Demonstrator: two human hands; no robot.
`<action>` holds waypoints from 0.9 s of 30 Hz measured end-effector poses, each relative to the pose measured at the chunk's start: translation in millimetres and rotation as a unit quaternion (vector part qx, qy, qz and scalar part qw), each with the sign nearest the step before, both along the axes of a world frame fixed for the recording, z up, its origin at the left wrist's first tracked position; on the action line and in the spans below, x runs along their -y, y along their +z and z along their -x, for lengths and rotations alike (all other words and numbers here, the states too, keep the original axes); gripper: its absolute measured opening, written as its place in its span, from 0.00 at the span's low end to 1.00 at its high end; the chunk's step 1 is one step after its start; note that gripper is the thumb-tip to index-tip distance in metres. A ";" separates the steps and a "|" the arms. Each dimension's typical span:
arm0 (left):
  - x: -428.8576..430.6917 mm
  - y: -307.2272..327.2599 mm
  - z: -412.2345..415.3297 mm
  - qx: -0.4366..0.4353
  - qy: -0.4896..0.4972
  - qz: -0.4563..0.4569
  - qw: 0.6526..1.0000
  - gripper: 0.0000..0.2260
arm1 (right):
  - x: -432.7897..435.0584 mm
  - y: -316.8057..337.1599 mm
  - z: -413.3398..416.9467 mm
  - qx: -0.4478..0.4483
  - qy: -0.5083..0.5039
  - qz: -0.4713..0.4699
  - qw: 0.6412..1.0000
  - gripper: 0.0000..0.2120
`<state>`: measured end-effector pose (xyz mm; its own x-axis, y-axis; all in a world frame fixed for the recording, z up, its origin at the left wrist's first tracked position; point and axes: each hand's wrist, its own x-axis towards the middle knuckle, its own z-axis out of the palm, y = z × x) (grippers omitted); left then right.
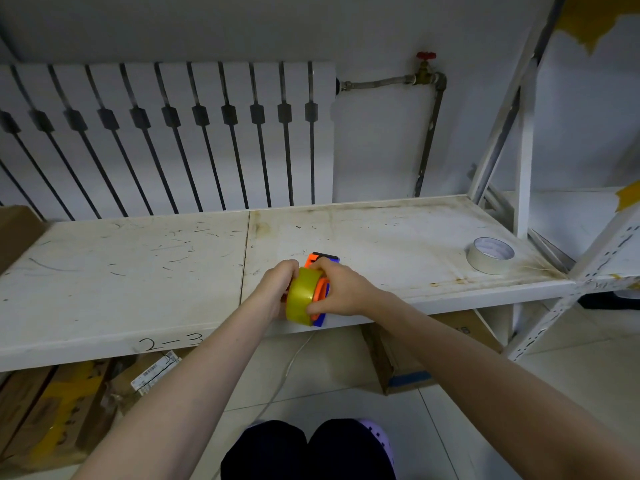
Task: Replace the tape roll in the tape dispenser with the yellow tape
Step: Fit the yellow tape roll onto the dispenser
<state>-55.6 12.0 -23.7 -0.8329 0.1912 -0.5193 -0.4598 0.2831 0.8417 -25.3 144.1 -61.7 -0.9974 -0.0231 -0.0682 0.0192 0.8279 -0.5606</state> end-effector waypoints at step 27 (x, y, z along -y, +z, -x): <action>-16.1 2.8 3.7 0.037 -0.002 -0.028 0.999 0.05 | -2.3 2.3 5.4 0.027 -0.043 0.072 0.996 0.33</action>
